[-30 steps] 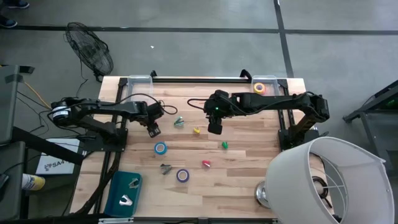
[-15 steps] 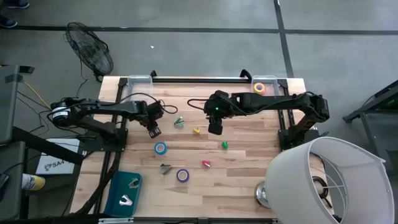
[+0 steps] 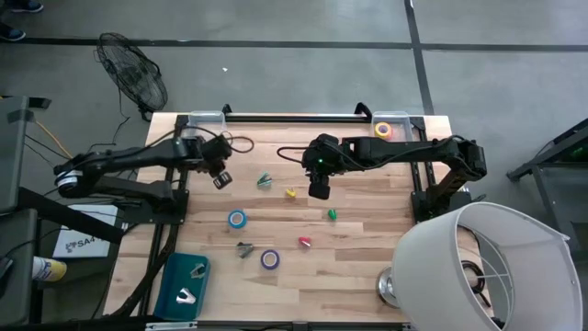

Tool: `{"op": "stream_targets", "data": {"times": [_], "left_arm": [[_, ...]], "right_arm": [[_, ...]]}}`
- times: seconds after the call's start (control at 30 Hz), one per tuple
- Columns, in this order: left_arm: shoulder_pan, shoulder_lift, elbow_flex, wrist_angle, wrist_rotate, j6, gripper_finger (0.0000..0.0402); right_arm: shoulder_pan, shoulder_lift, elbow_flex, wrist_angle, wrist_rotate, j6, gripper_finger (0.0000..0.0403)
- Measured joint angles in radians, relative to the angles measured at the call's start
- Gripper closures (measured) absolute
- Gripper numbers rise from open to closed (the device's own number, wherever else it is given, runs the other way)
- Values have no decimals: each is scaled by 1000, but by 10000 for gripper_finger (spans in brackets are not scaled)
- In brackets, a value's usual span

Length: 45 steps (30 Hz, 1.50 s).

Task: Pick and place Stapler, Stapler remover, tape
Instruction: Put the left red stapler into the left transparent bin

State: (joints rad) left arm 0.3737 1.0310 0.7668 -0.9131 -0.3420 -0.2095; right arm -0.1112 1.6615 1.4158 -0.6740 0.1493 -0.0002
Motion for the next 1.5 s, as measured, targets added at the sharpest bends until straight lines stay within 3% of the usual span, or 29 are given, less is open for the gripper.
{"op": "stream_targets", "data": {"times": [0.17,0.57,0.8,1.07,1.33,1.5], "left_arm": [[40,-18,25,-58,-87,-73,323],[389,41,23,-19,7,-5,323],[521,140,22,76,14,25,319],[589,236,22,107,21,53,317],[589,261,22,105,34,53,315],[589,261,22,98,41,72,278]], "right_arm": [[0,0,0,1,0,0,242],[0,0,0,27,1,-5,242],[0,0,0,29,1,-4,242],[0,0,0,28,10,-1,242],[0,0,0,12,12,-6,242],[0,0,0,8,12,-11,242]]}}
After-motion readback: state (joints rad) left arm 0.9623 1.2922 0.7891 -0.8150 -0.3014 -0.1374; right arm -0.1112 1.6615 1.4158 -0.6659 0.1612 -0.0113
